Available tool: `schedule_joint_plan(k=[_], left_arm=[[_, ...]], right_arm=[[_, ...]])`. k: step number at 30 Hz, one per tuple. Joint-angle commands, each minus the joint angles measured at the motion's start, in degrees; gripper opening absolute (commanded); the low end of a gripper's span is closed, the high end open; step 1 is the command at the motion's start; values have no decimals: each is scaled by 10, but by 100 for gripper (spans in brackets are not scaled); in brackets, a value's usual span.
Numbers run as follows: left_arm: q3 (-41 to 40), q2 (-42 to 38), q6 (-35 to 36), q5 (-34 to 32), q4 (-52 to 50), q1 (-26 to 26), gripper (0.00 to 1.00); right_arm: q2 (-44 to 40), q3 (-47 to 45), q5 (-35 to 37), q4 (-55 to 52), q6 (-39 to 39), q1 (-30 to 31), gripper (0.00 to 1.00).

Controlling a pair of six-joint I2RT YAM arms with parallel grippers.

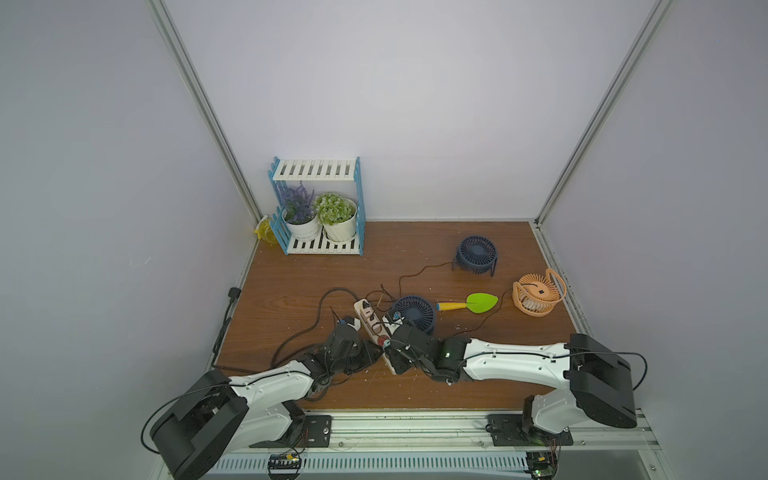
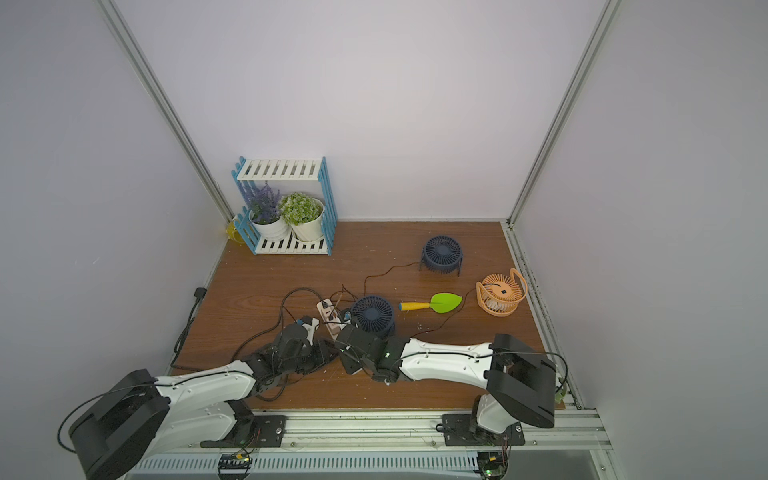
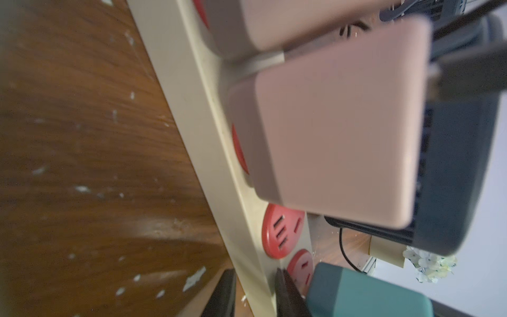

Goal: Plug the desk fan into the power strip
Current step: Insert the plug into the socket.

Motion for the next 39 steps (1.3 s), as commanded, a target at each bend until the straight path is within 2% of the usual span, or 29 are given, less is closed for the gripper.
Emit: schedule_joint_plan(k=[1, 12, 17, 23, 30, 33, 39], left_arm=[[6, 6, 8, -12, -20, 6, 26], [8, 7, 10, -21, -25, 6, 25], [8, 7, 13, -30, -25, 6, 24], [14, 16, 24, -45, -34, 9, 30], [11, 27, 28, -72, -21, 15, 30], [11, 31, 30, -74, -8, 17, 36], [12, 47, 31, -99, 10, 25, 37]], right_arm=[[58, -26, -13, -107, 3, 15, 0], [50, -59, 13, -150, 52, 55, 0], [69, -53, 20, -154, 46, 55, 0], [92, -40, 15, -168, 40, 47, 0], [83, -39, 3, -203, 48, 35, 0], [84, -36, -2, -213, 46, 25, 0], [93, -14, 0, -229, 32, 10, 0]])
